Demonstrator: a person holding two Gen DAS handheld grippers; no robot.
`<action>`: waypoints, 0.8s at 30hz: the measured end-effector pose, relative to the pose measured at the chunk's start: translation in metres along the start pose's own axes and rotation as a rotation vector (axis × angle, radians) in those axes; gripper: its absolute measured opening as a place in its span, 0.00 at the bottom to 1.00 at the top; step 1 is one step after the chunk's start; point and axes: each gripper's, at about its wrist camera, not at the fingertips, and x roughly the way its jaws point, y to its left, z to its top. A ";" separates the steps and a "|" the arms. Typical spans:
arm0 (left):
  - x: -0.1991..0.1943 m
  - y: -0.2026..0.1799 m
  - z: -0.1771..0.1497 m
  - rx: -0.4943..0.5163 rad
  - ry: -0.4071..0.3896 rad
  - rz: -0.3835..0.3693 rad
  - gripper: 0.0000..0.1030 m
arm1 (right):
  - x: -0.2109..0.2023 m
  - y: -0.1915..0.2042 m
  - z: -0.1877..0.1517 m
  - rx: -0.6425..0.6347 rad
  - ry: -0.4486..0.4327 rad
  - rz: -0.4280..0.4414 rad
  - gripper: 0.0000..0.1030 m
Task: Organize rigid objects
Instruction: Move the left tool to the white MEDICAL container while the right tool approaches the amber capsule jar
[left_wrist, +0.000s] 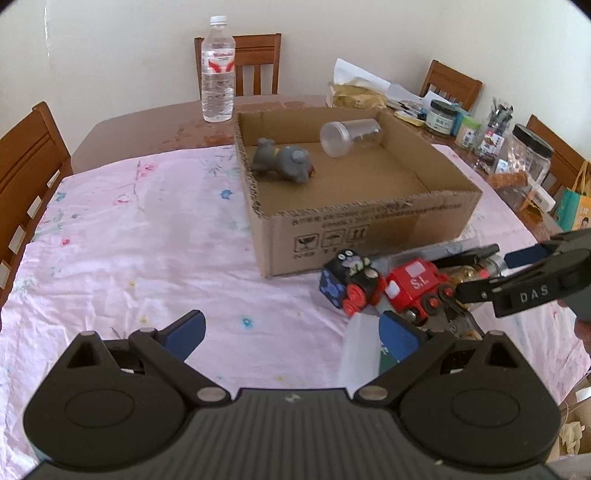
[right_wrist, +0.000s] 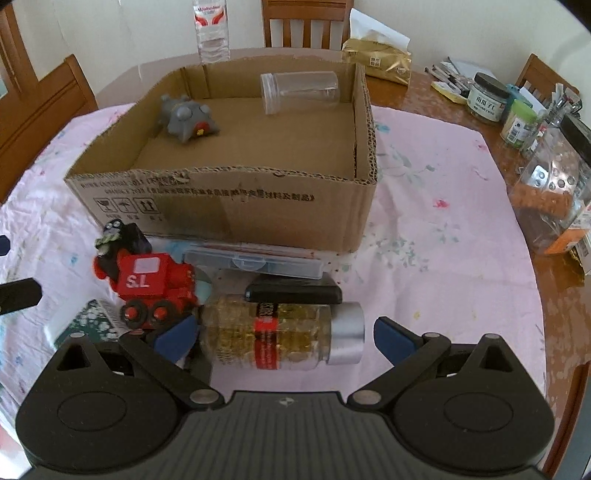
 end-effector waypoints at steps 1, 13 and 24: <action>0.000 -0.004 -0.001 0.008 0.005 0.004 0.97 | 0.000 -0.004 0.000 0.004 0.002 0.014 1.00; 0.005 -0.052 -0.014 0.116 0.092 -0.019 0.97 | 0.009 -0.033 -0.012 -0.086 0.015 -0.012 1.00; 0.025 -0.071 -0.025 0.165 0.141 -0.019 0.98 | 0.025 -0.036 -0.019 -0.148 0.037 0.015 1.00</action>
